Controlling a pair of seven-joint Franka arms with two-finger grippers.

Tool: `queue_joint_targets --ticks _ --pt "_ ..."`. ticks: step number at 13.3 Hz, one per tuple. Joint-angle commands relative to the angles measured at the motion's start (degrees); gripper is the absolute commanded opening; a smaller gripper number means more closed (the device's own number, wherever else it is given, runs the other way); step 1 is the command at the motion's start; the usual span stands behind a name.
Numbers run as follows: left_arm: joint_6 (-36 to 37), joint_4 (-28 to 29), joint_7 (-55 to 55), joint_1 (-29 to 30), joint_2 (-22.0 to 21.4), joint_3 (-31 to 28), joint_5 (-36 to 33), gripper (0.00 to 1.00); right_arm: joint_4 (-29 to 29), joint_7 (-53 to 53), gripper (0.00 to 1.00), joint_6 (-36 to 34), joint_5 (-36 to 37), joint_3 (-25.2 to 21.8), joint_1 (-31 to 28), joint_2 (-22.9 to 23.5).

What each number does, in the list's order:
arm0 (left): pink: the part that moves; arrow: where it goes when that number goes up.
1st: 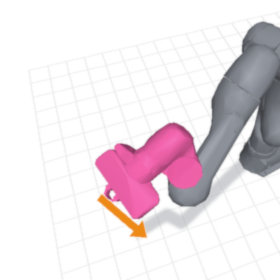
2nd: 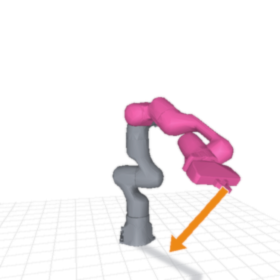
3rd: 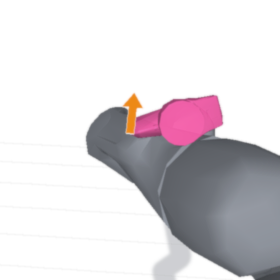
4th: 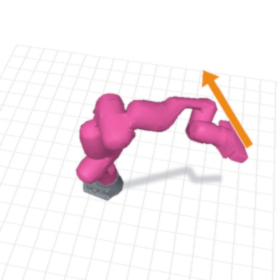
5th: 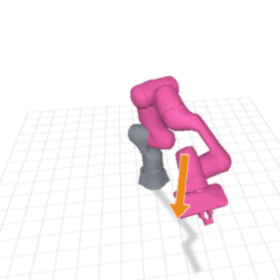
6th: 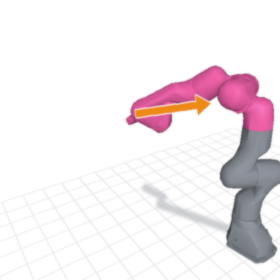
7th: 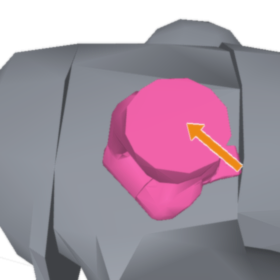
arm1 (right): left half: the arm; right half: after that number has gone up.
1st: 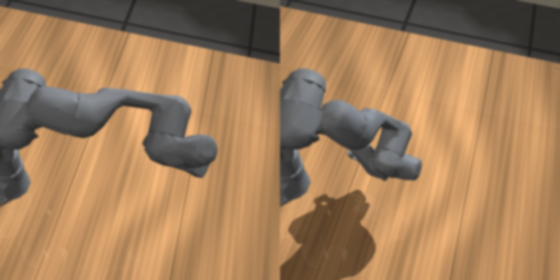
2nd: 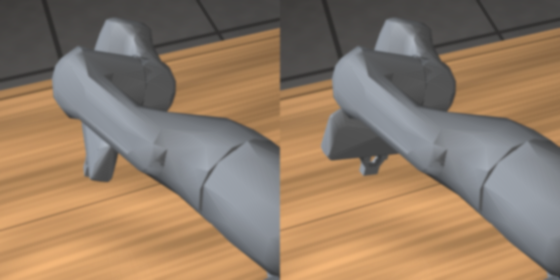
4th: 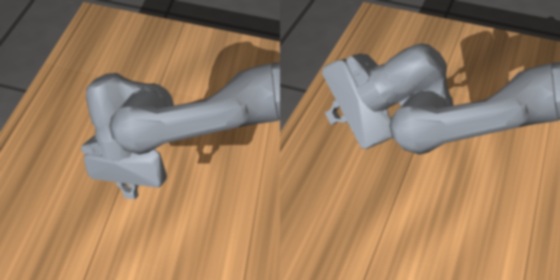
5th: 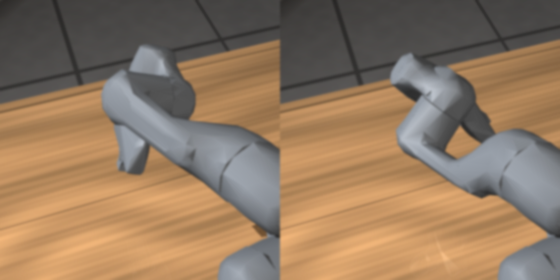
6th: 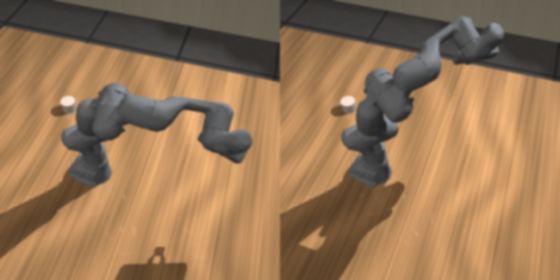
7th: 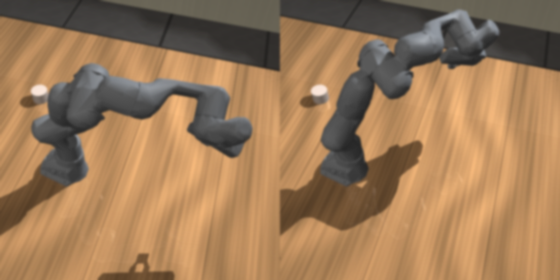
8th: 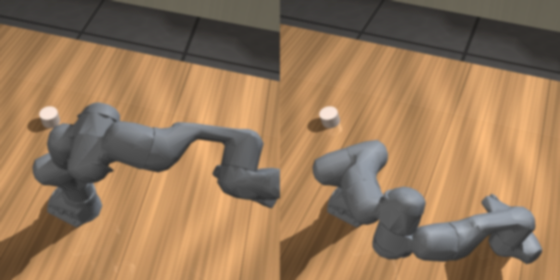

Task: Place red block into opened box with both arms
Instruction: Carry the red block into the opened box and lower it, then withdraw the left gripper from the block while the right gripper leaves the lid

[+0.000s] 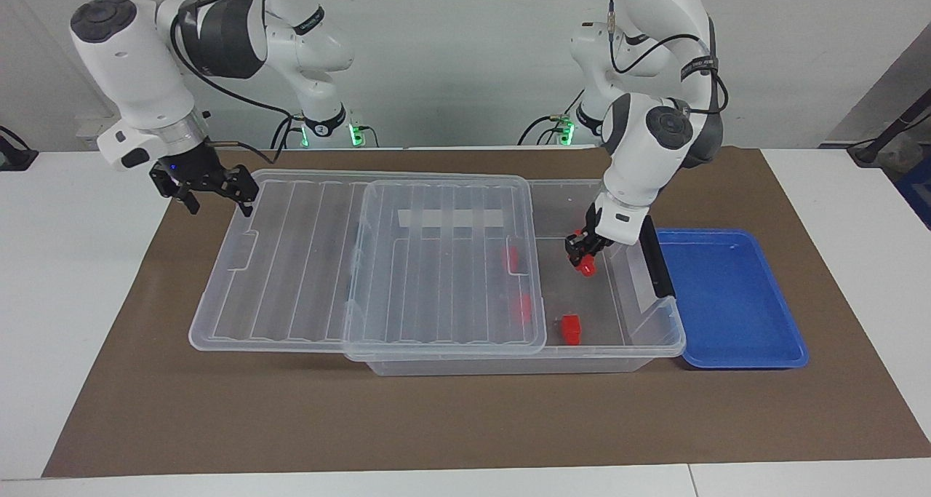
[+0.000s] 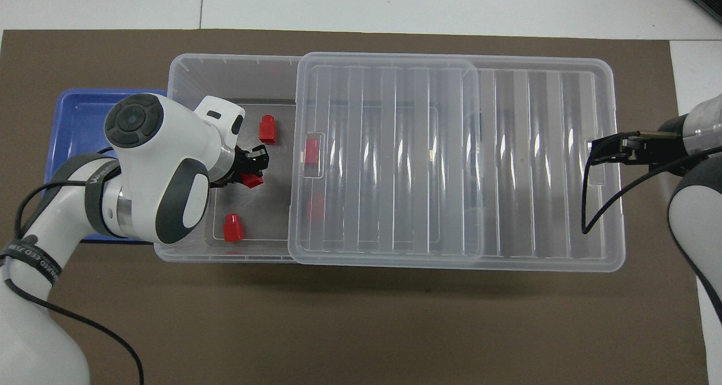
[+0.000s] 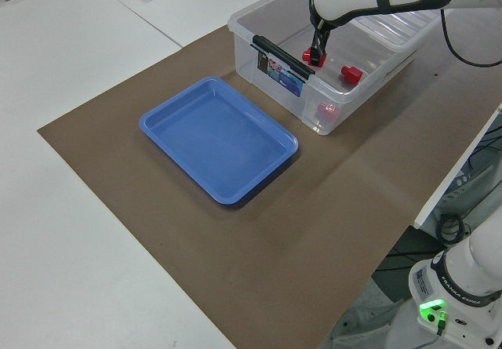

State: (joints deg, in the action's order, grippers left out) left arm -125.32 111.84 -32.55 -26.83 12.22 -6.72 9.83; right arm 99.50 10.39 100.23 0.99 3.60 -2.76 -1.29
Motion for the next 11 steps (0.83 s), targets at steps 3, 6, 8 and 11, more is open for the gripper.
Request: queue_joint_targets --ticks 3,6,8,11 --pt "-9.42 5.93 2.31 -2.35 2.46 -0.66 -1.92 0.05 -9.85 3.58 1.00 -6.89 -0.02 0.17 0.30 3.40" --pt "-9.85 6.02 2.40 -2.26 2.81 -0.66 -1.92 0.06 -10.90 3.67 1.00 -7.33 -0.02 0.17 0.39 3.40" --pt "-9.86 6.02 2.66 -2.26 2.90 -0.66 -1.92 0.78 -12.48 3.67 1.00 -9.43 0.24 0.17 0.30 3.40" --pt "-3.39 2.88 2.75 -2.26 2.46 -0.93 -4.46 1.00 -11.62 3.59 1.00 -10.49 0.50 0.17 0.30 2.87"
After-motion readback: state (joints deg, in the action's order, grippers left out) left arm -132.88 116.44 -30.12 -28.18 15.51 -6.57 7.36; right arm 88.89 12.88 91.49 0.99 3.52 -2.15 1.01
